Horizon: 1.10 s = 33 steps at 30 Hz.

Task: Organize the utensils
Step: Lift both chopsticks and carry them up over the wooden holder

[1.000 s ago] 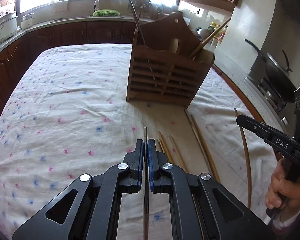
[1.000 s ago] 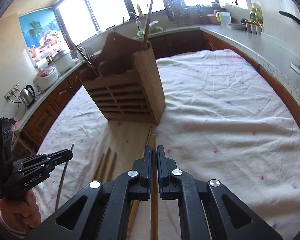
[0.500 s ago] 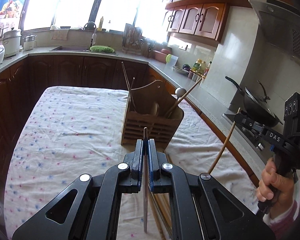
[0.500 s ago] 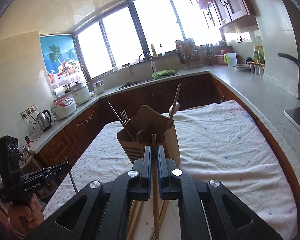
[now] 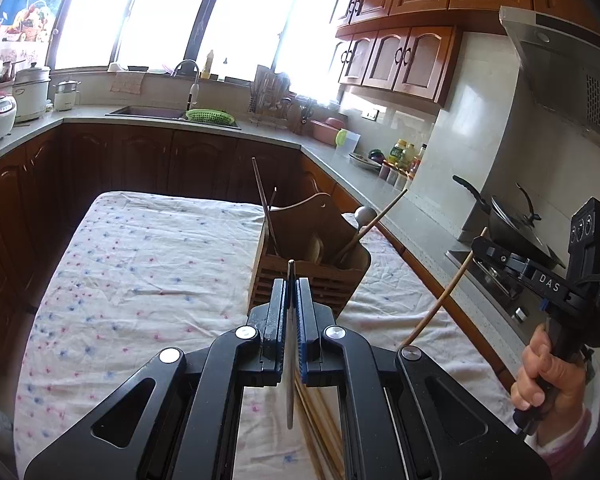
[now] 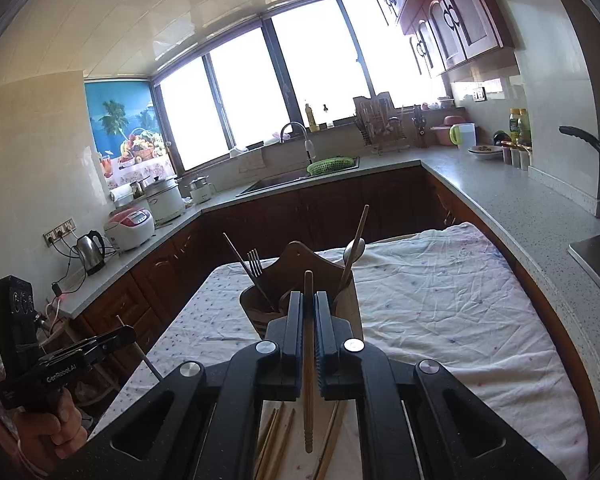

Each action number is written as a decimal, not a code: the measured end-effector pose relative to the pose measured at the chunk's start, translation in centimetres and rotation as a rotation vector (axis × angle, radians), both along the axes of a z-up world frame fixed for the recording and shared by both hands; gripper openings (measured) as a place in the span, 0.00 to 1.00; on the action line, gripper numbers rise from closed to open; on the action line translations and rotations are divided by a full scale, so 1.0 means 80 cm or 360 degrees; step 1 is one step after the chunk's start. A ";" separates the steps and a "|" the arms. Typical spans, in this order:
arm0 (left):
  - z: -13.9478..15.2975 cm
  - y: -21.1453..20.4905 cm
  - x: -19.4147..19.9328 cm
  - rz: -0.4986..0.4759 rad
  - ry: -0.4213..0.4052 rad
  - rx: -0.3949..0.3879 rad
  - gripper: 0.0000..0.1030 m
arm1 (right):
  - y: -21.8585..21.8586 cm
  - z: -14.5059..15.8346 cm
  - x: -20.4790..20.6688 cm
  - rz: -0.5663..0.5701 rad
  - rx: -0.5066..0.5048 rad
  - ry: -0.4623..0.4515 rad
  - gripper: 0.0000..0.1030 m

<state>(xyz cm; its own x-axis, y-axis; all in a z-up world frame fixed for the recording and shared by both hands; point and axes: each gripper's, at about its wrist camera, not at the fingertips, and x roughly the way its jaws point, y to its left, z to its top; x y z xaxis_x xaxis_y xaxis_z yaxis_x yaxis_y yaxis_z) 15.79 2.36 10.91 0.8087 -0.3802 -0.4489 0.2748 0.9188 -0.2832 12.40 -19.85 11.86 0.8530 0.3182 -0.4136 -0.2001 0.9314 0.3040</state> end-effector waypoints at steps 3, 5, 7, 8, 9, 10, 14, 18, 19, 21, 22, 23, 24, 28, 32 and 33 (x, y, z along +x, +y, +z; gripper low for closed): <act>0.006 0.001 0.004 0.0007 -0.0019 -0.0005 0.04 | -0.002 0.005 0.003 -0.0009 -0.0001 -0.0022 0.05; 0.012 0.001 0.008 0.0012 -0.0039 -0.0004 0.04 | -0.002 0.010 0.007 -0.0017 -0.0001 -0.0040 0.05; 0.020 0.002 0.012 0.0021 -0.0070 -0.0001 0.04 | -0.003 0.017 0.011 -0.0031 0.0000 -0.0069 0.05; 0.026 0.001 0.015 0.0028 -0.0087 0.0003 0.04 | -0.004 0.021 0.014 -0.0040 0.0003 -0.0085 0.05; 0.032 0.001 0.018 0.0037 -0.0107 0.0006 0.04 | -0.005 0.026 0.017 -0.0048 0.0009 -0.0104 0.05; 0.039 0.000 0.021 0.0043 -0.0129 0.0007 0.04 | -0.006 0.032 0.021 -0.0058 0.0016 -0.0124 0.05; 0.076 0.002 0.038 0.0072 -0.0253 -0.0007 0.04 | -0.008 0.058 0.038 -0.0104 0.0046 -0.0220 0.05; 0.111 -0.001 0.064 0.0098 -0.0368 -0.0044 0.04 | -0.008 0.078 0.061 -0.0153 0.0068 -0.0305 0.05; 0.118 -0.001 0.072 0.0102 -0.0386 -0.0061 0.04 | -0.008 0.081 0.068 -0.0168 0.0066 -0.0321 0.05; 0.125 -0.002 0.092 0.0117 -0.0405 -0.0082 0.04 | -0.007 0.083 0.083 -0.0189 0.0060 -0.0334 0.05; 0.126 -0.003 0.102 0.0128 -0.0414 -0.0084 0.04 | -0.007 0.082 0.089 -0.0197 0.0064 -0.0336 0.05; 0.125 -0.004 0.112 0.0143 -0.0420 -0.0082 0.04 | -0.007 0.080 0.095 -0.0208 0.0062 -0.0340 0.05; 0.122 -0.006 0.121 0.0155 -0.0427 -0.0083 0.04 | -0.006 0.076 0.100 -0.0219 0.0056 -0.0350 0.05; 0.094 -0.013 0.158 0.0188 -0.0373 -0.0092 0.04 | -0.003 0.055 0.117 -0.0234 0.0062 -0.0347 0.05; 0.055 -0.020 0.177 0.0195 -0.0326 -0.0106 0.04 | 0.003 0.027 0.126 -0.0248 0.0042 -0.0331 0.05; 0.047 -0.023 0.178 0.0198 -0.0328 -0.0099 0.04 | 0.004 0.020 0.127 -0.0252 0.0038 -0.0323 0.05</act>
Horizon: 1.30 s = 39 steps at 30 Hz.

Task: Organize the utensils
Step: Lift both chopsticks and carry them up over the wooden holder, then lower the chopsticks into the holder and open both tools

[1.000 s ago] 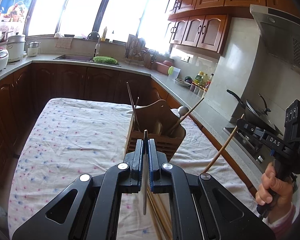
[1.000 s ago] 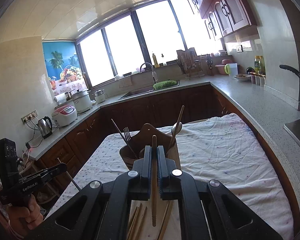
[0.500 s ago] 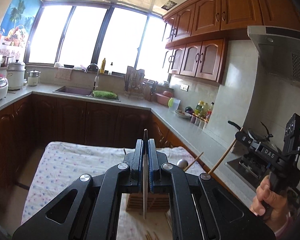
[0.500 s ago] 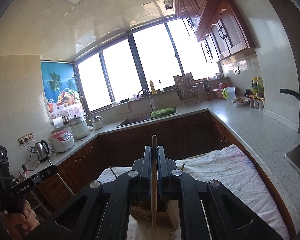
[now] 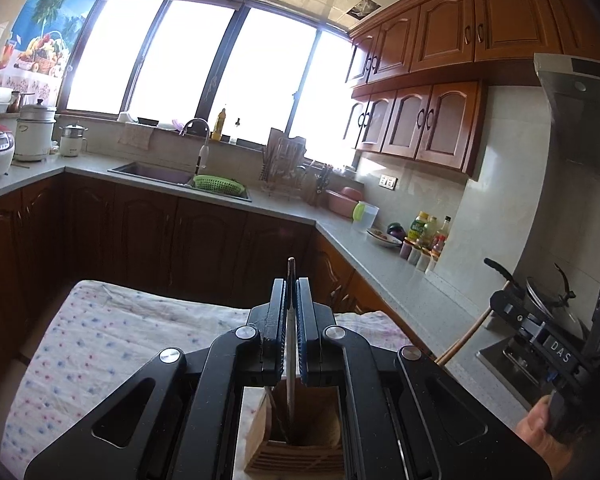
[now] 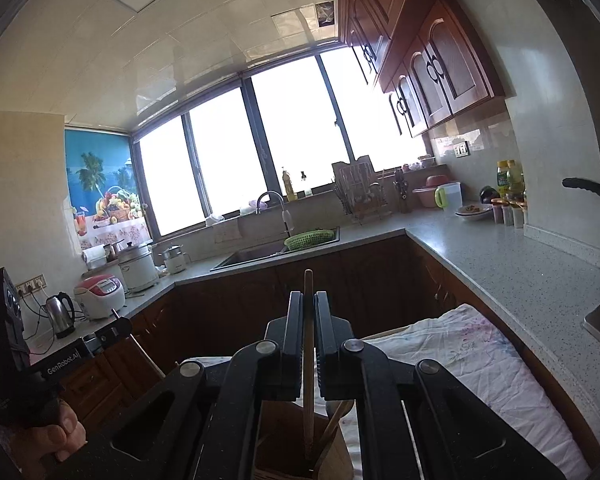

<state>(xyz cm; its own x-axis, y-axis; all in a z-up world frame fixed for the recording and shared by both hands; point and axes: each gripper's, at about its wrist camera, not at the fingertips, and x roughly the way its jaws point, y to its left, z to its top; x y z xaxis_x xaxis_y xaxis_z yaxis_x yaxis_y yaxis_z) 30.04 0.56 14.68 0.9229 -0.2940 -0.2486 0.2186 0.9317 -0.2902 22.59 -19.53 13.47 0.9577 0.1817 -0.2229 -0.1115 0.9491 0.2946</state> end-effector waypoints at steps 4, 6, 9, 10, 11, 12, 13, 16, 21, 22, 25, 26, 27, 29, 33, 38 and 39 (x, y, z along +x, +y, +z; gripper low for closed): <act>-0.030 -0.010 0.005 -0.0007 0.0036 0.0052 0.04 | 0.000 -0.027 0.007 -0.0007 0.0001 0.0054 0.05; -0.042 -0.014 0.008 -0.0016 0.0071 0.0064 0.04 | 0.000 -0.040 0.012 -0.0001 0.0003 0.0098 0.05; -0.057 -0.018 0.011 -0.0028 0.0118 0.0082 0.04 | 0.002 -0.054 0.014 0.0009 -0.0012 0.0155 0.05; -0.059 -0.018 0.009 -0.0019 0.0096 0.0084 0.04 | 0.003 -0.057 0.015 0.0014 -0.0018 0.0172 0.05; -0.060 -0.018 0.008 -0.0020 0.0095 0.0091 0.04 | 0.004 -0.060 0.017 0.0019 -0.0023 0.0188 0.05; -0.060 -0.018 0.009 -0.0019 0.0102 0.0091 0.04 | 0.004 -0.061 0.015 0.0010 -0.0032 0.0178 0.05; -0.059 -0.017 0.009 -0.0023 0.0107 0.0086 0.04 | 0.005 -0.061 0.015 0.0009 -0.0040 0.0181 0.05; -0.058 -0.018 0.011 -0.0024 0.0116 0.0091 0.04 | 0.003 -0.058 0.018 0.0014 -0.0029 0.0196 0.05; -0.059 -0.017 0.011 -0.0028 0.0117 0.0086 0.04 | 0.001 -0.057 0.022 0.0016 -0.0028 0.0211 0.06; -0.059 -0.016 0.013 -0.0035 0.0124 0.0077 0.04 | 0.000 -0.058 0.023 0.0014 -0.0023 0.0220 0.08; -0.058 -0.009 0.014 -0.0049 0.0154 0.0040 0.04 | -0.006 -0.057 0.021 0.0021 0.0030 0.0230 0.16; -0.056 -0.008 0.012 -0.0048 0.0154 0.0040 0.07 | -0.009 -0.056 0.018 0.0024 0.0051 0.0226 0.27; -0.054 -0.006 0.009 -0.0040 0.0157 0.0046 0.15 | -0.011 -0.054 0.013 0.0022 0.0070 0.0217 0.33; -0.050 -0.003 -0.002 -0.0024 0.0151 0.0048 0.40 | -0.018 -0.048 0.002 0.0013 0.0115 0.0181 0.63; -0.044 0.007 -0.031 0.0052 0.0109 0.0054 0.81 | -0.029 -0.033 -0.025 -0.0022 0.0167 0.0091 1.00; -0.048 0.024 -0.068 0.0097 0.0141 0.0053 0.88 | -0.040 -0.029 -0.060 -0.0005 0.0190 0.0092 1.00; -0.050 0.028 -0.075 0.0102 0.0152 0.0055 0.88 | -0.042 -0.031 -0.068 -0.0002 0.0196 0.0099 1.00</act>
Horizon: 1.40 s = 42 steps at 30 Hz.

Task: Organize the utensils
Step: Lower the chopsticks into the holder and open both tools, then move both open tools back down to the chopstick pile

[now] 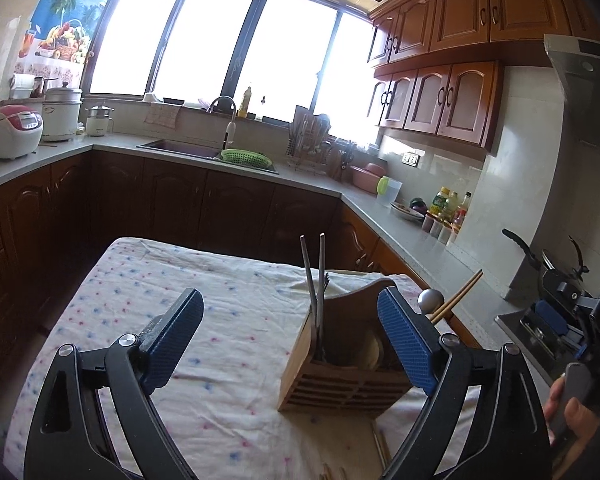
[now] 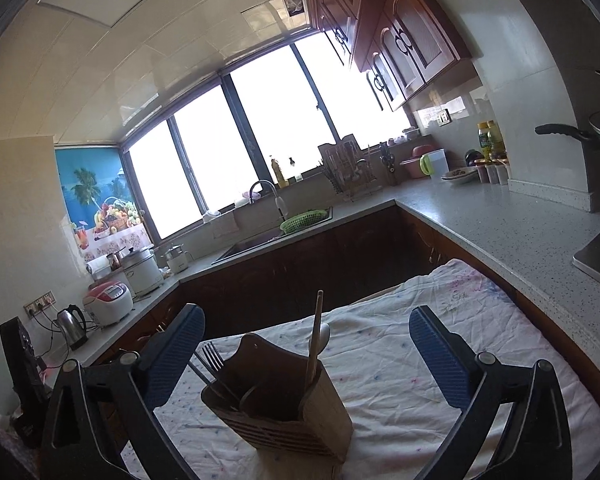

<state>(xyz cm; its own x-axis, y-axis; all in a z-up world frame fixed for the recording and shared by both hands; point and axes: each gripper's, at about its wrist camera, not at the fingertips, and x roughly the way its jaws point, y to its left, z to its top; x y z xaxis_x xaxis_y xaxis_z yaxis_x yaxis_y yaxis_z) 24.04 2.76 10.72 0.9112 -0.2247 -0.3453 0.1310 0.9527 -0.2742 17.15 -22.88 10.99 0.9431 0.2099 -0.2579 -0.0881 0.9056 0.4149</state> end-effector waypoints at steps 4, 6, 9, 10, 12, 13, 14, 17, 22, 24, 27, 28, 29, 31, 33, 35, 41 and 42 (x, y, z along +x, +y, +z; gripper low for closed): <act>-0.014 0.008 -0.035 0.0019 0.0039 0.0010 0.89 | -0.003 -0.010 -0.028 0.0009 0.0008 0.0051 1.00; -0.023 0.010 -0.052 0.0027 0.0062 0.0012 0.89 | -0.004 -0.018 -0.042 0.0011 0.0004 0.0085 1.00; -0.041 0.012 -0.076 0.0027 0.0111 0.0009 0.89 | -0.003 -0.035 -0.061 0.0027 -0.0008 0.0143 1.00; -0.048 0.011 -0.083 0.0026 0.0127 0.0017 0.89 | -0.002 -0.040 -0.067 0.0032 -0.0014 0.0165 1.00; -0.062 0.007 -0.095 0.0022 0.0169 0.0046 0.89 | 0.000 -0.053 -0.080 0.0039 -0.0027 0.0209 1.00; -0.069 0.004 -0.101 0.0015 0.0188 0.0058 0.89 | 0.001 -0.059 -0.085 0.0042 -0.0032 0.0231 1.00; -0.075 0.002 -0.105 0.0009 0.0206 0.0065 0.89 | 0.002 -0.066 -0.090 0.0044 -0.0035 0.0250 1.00; -0.094 -0.006 -0.116 -0.0012 0.0272 0.0072 0.89 | 0.002 -0.085 -0.105 0.0046 -0.0031 0.0314 1.00; -0.124 -0.018 -0.132 -0.0042 0.0360 0.0076 0.89 | 0.002 -0.110 -0.121 0.0057 -0.0034 0.0398 1.00; -0.133 -0.024 -0.136 -0.0062 0.0392 0.0089 0.89 | 0.002 -0.118 -0.127 0.0055 -0.0037 0.0427 1.00; -0.145 -0.035 -0.140 -0.0094 0.0432 0.0119 0.89 | -0.001 -0.128 -0.134 0.0045 -0.0022 0.0465 1.00; -0.148 -0.040 -0.140 -0.0104 0.0452 0.0133 0.89 | -0.002 -0.131 -0.135 0.0038 -0.0017 0.0477 1.00; -0.152 -0.046 -0.139 -0.0119 0.0475 0.0150 0.89 | -0.003 -0.133 -0.136 0.0032 -0.0013 0.0489 1.00; -0.160 -0.060 -0.136 -0.0149 0.0519 0.0199 0.89 | -0.004 -0.138 -0.137 0.0027 -0.0004 0.0513 1.00; -0.169 -0.077 -0.130 -0.0149 0.0561 0.0297 0.89 | -0.006 -0.140 -0.137 0.0019 0.0005 0.0524 1.00; -0.179 -0.093 -0.122 -0.0162 0.0607 0.0386 0.89 | -0.008 -0.139 -0.138 0.0008 0.0015 0.0525 1.00; -0.206 -0.114 -0.104 -0.0160 0.0733 0.0542 0.80 | -0.012 -0.134 -0.137 0.0000 0.0034 0.0519 1.00; -0.207 -0.110 -0.105 -0.0147 0.0740 0.0545 0.81 | -0.013 -0.133 -0.137 0.0000 0.0037 0.0519 1.00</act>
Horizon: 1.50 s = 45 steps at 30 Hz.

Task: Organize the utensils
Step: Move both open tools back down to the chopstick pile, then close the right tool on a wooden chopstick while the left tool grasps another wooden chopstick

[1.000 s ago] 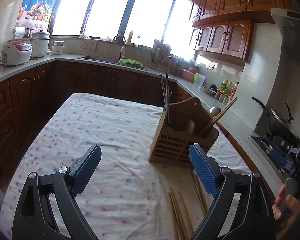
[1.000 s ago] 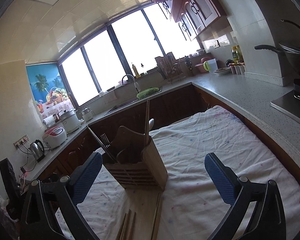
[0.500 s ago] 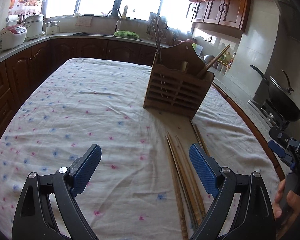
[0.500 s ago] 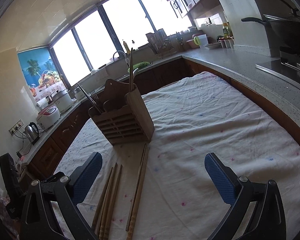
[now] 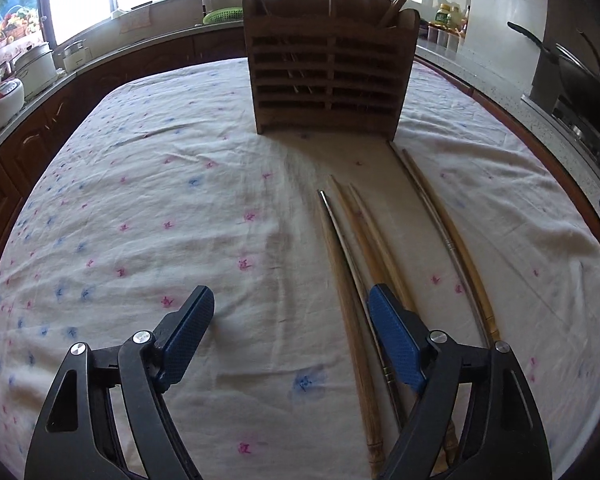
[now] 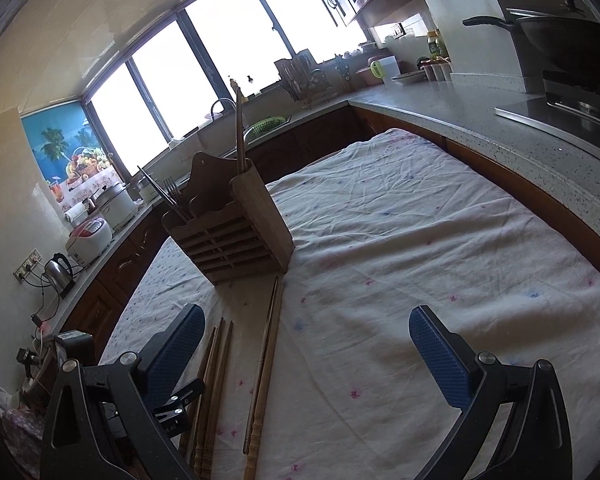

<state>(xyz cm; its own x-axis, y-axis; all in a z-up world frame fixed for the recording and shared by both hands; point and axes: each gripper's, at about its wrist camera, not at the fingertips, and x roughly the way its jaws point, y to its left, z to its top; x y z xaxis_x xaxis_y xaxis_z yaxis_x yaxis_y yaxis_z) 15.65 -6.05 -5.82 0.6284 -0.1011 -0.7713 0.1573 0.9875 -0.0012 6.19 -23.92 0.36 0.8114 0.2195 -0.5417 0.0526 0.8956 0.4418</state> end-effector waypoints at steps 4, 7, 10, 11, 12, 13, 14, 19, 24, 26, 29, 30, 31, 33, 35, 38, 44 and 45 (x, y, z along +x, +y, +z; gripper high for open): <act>-0.001 0.027 -0.005 0.0009 0.0024 -0.0004 0.81 | 0.001 0.001 0.002 0.0006 -0.0002 0.0002 1.00; 0.001 0.050 -0.008 0.0063 0.0031 0.0035 0.81 | 0.009 -0.001 0.006 0.0048 -0.0022 0.0003 1.00; 0.007 0.074 -0.008 0.0118 0.0036 -0.0018 0.78 | 0.025 -0.006 0.018 0.0128 -0.0060 0.0026 0.99; 0.009 0.081 -0.008 0.0127 0.0034 -0.0067 0.78 | 0.034 -0.009 0.025 0.0168 -0.0094 0.0049 0.98; 0.012 0.086 -0.008 0.0128 0.0030 -0.0111 0.78 | 0.044 -0.014 0.033 0.0216 -0.0141 0.0077 0.96; 0.015 0.088 -0.008 0.0128 0.0022 -0.0136 0.78 | 0.055 -0.019 0.042 0.0265 -0.0180 0.0106 0.86; 0.018 0.088 -0.008 0.0123 0.0009 -0.0146 0.78 | 0.064 -0.025 0.053 0.0301 -0.0206 0.0143 0.70; 0.023 0.079 0.004 0.0100 -0.0013 -0.0146 0.78 | 0.098 -0.061 0.106 0.0428 -0.0265 0.0347 0.35; 0.019 0.079 0.016 0.0108 0.0012 -0.0155 0.78 | 0.122 -0.085 0.133 0.0472 -0.0393 0.0444 0.09; 0.018 0.080 0.018 0.0107 0.0014 -0.0158 0.78 | 0.119 -0.086 0.129 0.0486 -0.0420 0.0454 0.04; 0.014 0.082 0.019 0.0107 0.0030 -0.0174 0.78 | 0.108 -0.085 0.104 0.0537 -0.0428 0.0458 0.05; 0.013 0.083 0.019 0.0108 0.0032 -0.0175 0.78 | 0.106 -0.085 0.093 0.0551 -0.0459 0.0452 0.05; 0.013 0.084 0.020 0.0112 0.0034 -0.0174 0.78 | 0.105 -0.084 0.082 0.0562 -0.0492 0.0451 0.05; 0.013 0.086 0.020 0.0114 0.0030 -0.0183 0.78 | 0.094 -0.083 0.066 0.0554 -0.0500 0.0467 0.05; 0.013 0.086 0.022 0.0114 0.0026 -0.0193 0.78 | 0.082 -0.081 0.062 0.0528 -0.0484 0.0476 0.06; 0.013 0.081 0.031 0.0101 0.0034 -0.0190 0.77 | 0.073 -0.081 0.078 0.0472 -0.0435 0.0488 0.12; 0.007 0.061 0.056 0.0018 0.0127 -0.0170 0.33 | 0.087 -0.086 0.123 0.0511 -0.0405 0.0515 0.15; 0.003 0.059 0.060 0.0004 0.0160 -0.0178 0.28 | 0.089 -0.086 0.127 0.0511 -0.0411 0.0507 0.15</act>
<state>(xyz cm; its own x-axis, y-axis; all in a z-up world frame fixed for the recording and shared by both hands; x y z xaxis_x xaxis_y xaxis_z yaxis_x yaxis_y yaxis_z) 20.45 -1.36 -5.57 0.5487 -0.1883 -0.8146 0.1481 0.9808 -0.1270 16.35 -16.83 -6.55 0.5114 0.2567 -0.8201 -0.1467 0.9664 0.2110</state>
